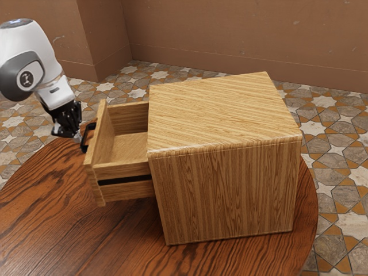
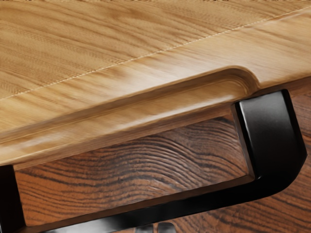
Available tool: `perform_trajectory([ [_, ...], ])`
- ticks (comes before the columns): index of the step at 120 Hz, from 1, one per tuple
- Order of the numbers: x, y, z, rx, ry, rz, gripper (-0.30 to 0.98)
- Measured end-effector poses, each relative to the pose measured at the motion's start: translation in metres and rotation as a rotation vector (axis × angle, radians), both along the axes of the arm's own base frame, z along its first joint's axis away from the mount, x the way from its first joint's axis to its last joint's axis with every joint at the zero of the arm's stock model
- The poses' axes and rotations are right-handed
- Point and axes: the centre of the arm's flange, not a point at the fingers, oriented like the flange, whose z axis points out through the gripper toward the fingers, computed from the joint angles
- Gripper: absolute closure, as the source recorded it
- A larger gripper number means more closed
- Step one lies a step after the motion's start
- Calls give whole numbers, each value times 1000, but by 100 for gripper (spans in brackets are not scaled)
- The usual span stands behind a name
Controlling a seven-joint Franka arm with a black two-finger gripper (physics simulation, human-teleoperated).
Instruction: Push the drawer handle with one arm to close the drawer
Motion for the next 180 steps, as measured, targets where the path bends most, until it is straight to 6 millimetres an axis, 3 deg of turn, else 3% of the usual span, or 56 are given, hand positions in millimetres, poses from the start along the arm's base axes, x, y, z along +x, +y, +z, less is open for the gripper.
perform_trajectory([
  [180,21,-74,-2,-76,-69,12,79],
])
